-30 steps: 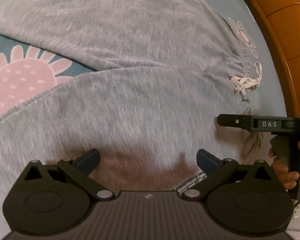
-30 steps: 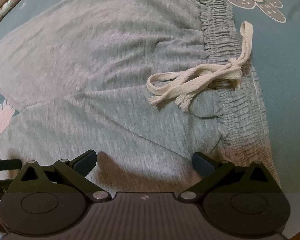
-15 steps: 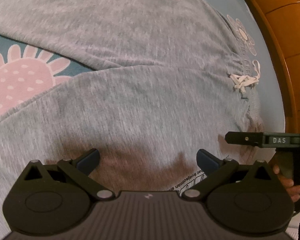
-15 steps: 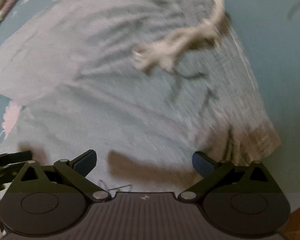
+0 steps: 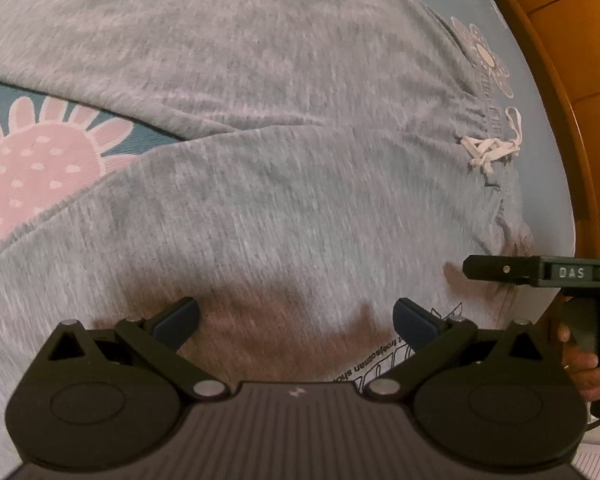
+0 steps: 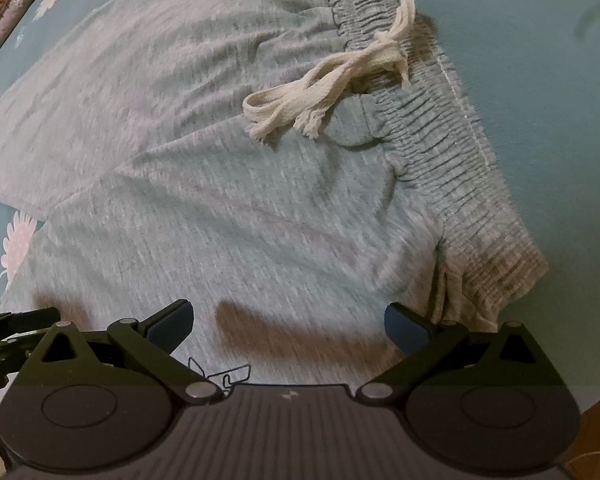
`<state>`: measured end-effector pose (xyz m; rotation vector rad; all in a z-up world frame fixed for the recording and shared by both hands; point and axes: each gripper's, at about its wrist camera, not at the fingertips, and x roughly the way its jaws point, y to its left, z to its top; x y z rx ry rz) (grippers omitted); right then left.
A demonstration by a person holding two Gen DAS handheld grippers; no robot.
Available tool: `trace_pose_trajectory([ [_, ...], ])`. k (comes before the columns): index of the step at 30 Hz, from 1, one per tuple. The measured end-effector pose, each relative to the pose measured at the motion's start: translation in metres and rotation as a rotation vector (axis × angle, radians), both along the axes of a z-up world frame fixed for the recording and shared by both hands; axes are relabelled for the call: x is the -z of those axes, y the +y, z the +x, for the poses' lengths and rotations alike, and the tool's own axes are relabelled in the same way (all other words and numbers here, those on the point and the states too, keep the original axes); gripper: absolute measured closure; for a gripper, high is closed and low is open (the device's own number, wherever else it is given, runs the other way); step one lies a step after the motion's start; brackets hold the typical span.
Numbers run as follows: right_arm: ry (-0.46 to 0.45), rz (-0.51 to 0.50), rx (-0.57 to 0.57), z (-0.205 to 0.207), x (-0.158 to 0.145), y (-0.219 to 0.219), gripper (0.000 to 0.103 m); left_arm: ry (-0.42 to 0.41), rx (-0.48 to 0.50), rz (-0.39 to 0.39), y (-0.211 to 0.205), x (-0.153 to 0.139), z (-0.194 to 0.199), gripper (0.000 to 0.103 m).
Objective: Fold clothes
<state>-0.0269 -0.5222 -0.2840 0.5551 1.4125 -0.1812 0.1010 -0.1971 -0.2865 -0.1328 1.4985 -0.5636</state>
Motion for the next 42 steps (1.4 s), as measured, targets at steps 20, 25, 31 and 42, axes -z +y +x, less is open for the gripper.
trace_pose_trajectory([
  [20,-0.132,0.108,-0.024,-0.026,-0.002,0.032,0.0,0.007,0.046,-0.022,0.002,-0.005,-0.001,0.001],
  [25,-0.167,0.027,0.055,-0.03,-0.005,0.002,0.0,-0.052,0.151,-0.044,-0.006,-0.018,-0.016,0.001],
  [31,-0.128,0.048,0.137,-0.039,0.011,-0.015,0.0,-0.007,0.139,-0.046,-0.003,-0.002,-0.025,0.001],
  [42,-0.149,0.073,-0.018,-0.023,-0.007,-0.021,0.001,0.026,0.182,-0.096,0.0,0.0,-0.018,0.001],
])
